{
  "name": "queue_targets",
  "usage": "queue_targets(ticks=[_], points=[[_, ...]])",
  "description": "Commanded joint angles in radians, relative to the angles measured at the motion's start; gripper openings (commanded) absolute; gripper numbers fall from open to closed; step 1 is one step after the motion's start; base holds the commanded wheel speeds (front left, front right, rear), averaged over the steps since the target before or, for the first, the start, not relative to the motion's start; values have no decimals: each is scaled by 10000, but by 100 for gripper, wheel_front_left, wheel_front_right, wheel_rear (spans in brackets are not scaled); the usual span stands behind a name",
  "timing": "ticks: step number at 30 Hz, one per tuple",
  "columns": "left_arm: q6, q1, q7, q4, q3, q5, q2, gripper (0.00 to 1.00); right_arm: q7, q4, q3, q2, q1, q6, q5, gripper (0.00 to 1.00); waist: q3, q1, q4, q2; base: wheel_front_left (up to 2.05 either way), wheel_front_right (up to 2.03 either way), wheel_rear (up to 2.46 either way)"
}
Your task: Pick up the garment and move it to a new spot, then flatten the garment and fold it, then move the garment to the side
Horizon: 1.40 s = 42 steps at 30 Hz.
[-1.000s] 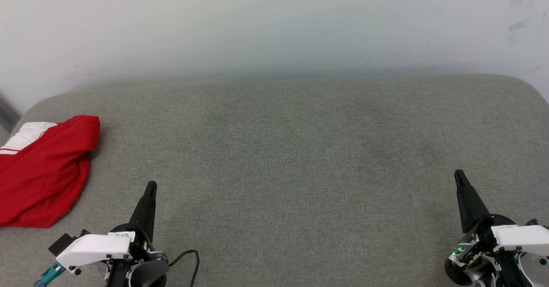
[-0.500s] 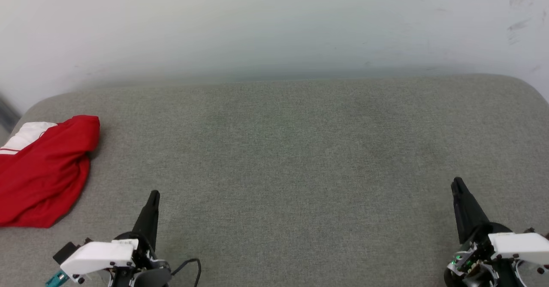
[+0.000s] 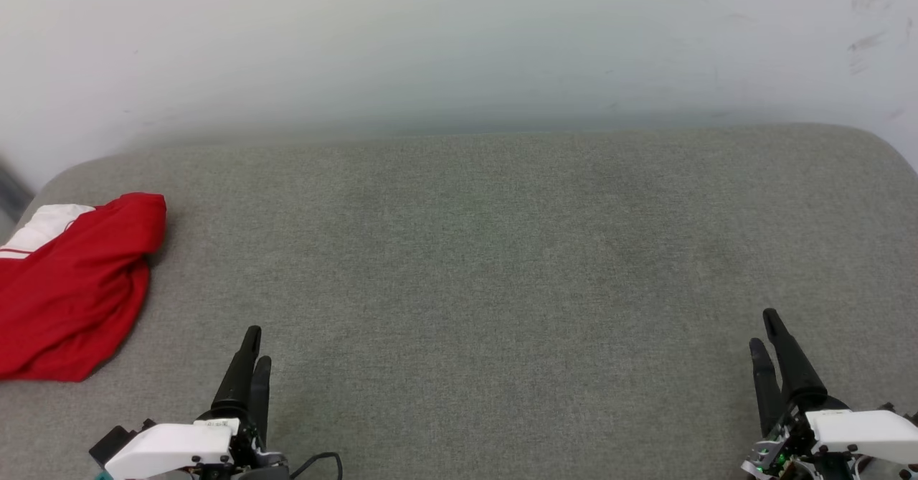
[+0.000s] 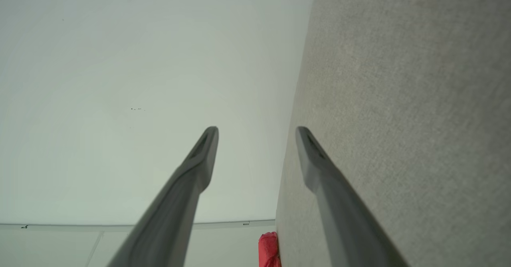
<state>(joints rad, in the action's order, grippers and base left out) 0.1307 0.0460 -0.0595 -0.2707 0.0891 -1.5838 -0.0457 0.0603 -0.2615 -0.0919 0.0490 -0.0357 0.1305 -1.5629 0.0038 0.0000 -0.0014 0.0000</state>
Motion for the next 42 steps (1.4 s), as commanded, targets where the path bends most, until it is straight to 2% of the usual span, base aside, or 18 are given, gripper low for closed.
queue_targets(ticks=[1,5,16,17,24,36,38,42], points=[[0,70,139,250,-15,186,-24,100,-140,264,25,13,-95,0,293,100,0,0,-3,0,0,0,0],[0,21,320,230,260,630,-27,100,-320,412,39,13,-45,1,871,100,2,0,-6,0,0,0,0],[-41,66,775,632,1059,2541,-30,100,-780,1144,-101,15,-44,1,3680,100,43,0,-12,0,0,0,0],[-41,66,775,632,1059,2541,-30,100,-780,1144,-101,15,-44,1,3680,100,43,0,-12,0,0,0,0],[-467,48,1041,1481,1134,4018,-36,100,-1048,2152,344,15,-164,1,6178,100,95,0,-5,0,0,0,0],[-2046,-183,1455,3421,36,7345,-37,100,-1459,3044,949,16,-121,1,9494,100,153,0,12,0,0,0,0],[-2155,-233,1521,3614,-281,7860,-38,100,-1523,3101,1037,17,-108,2,10032,100,154,0,13,0,0,0,0],[-1949,-375,1645,3697,-887,8815,-41,100,-1647,3240,1179,17,-69,1,10978,100,145,0,14,0,0,0,0]])
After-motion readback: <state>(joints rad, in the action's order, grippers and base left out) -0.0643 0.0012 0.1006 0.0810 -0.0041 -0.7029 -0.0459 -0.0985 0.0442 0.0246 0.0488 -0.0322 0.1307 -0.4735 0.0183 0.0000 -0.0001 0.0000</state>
